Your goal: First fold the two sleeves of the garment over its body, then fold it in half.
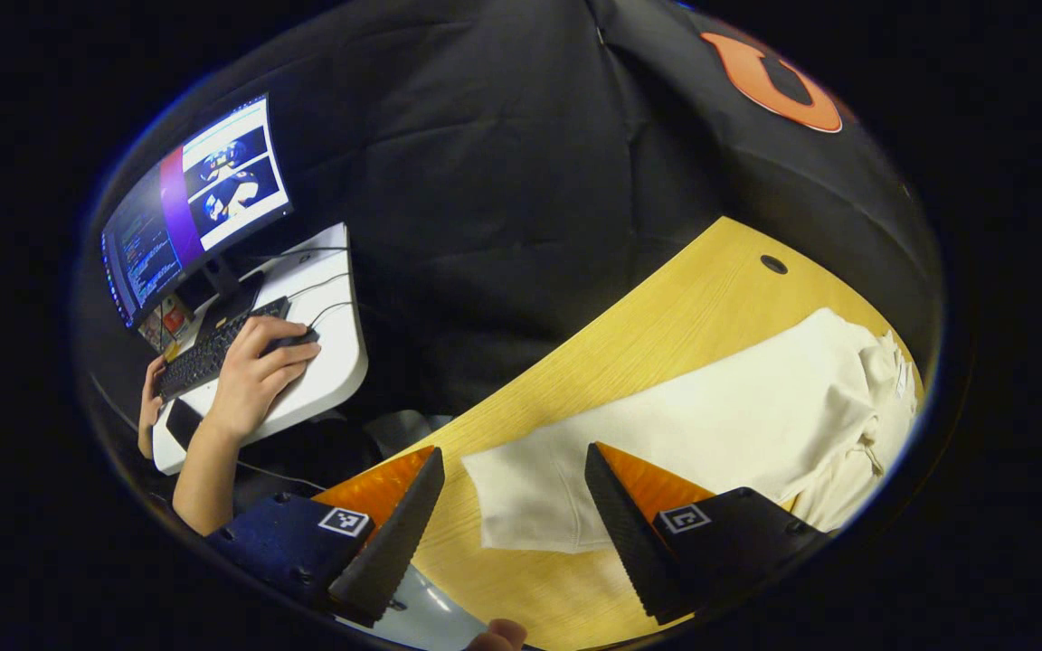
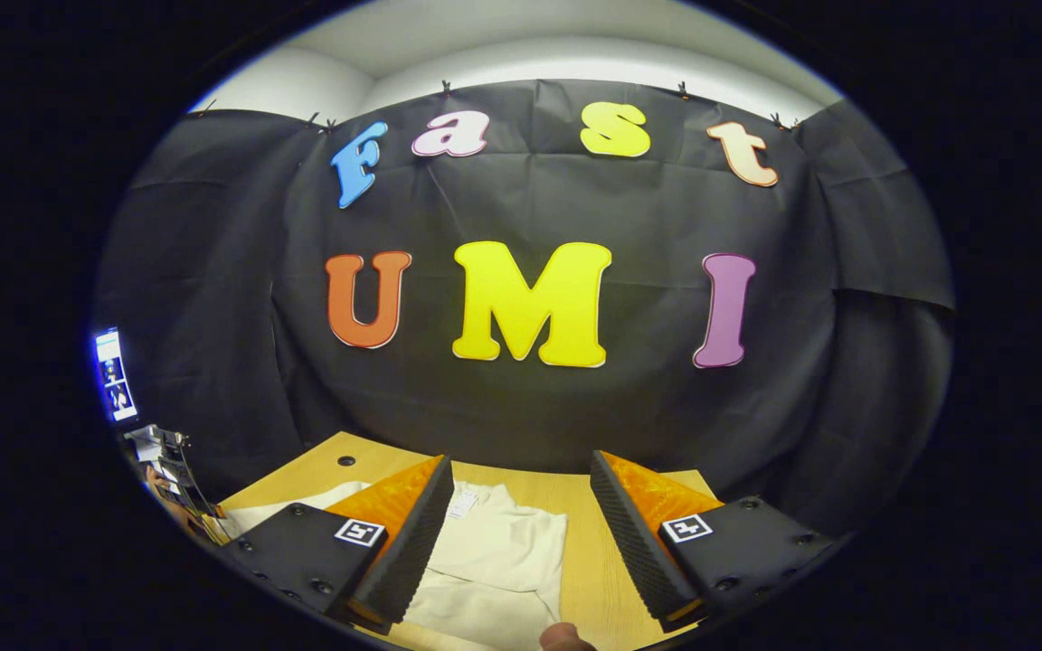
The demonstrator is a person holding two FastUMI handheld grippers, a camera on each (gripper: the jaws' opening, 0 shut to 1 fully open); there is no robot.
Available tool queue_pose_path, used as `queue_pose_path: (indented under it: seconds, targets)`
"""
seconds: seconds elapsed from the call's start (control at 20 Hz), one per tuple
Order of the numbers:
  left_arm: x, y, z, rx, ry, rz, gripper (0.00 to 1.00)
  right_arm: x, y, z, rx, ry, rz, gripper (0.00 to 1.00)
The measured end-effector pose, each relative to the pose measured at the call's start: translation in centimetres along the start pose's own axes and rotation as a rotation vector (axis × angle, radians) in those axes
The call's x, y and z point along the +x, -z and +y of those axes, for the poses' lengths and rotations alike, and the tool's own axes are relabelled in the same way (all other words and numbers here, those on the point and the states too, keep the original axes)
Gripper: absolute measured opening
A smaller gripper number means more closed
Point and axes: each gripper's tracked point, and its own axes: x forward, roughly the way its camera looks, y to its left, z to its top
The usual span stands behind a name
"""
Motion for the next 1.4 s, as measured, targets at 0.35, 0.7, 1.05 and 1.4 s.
queue_pose_path:
  seconds: [0.35,0.7,1.05,1.4]
  targets:
    - [1.8,3.2,0.4,-0.175,-0.024,0.229,0.99,-0.2,0.9,2.5,-0.011,-0.023,0.036,0.95]
    - [2.7,3.4,-0.3,-0.211,0.001,0.336,0.94,-0.2,0.7,3.8,0.017,-0.022,0.033,0.95]
    - [3.0,3.2,-0.8,-0.213,0.060,0.400,0.86,-1.1,2.1,2.1,0.043,-0.003,0.038,0.95]
    - [3.4,2.6,-2.3,-0.215,0.143,0.426,0.25,-1.5,3.4,-1.8,0.112,0.036,0.066,0.95]
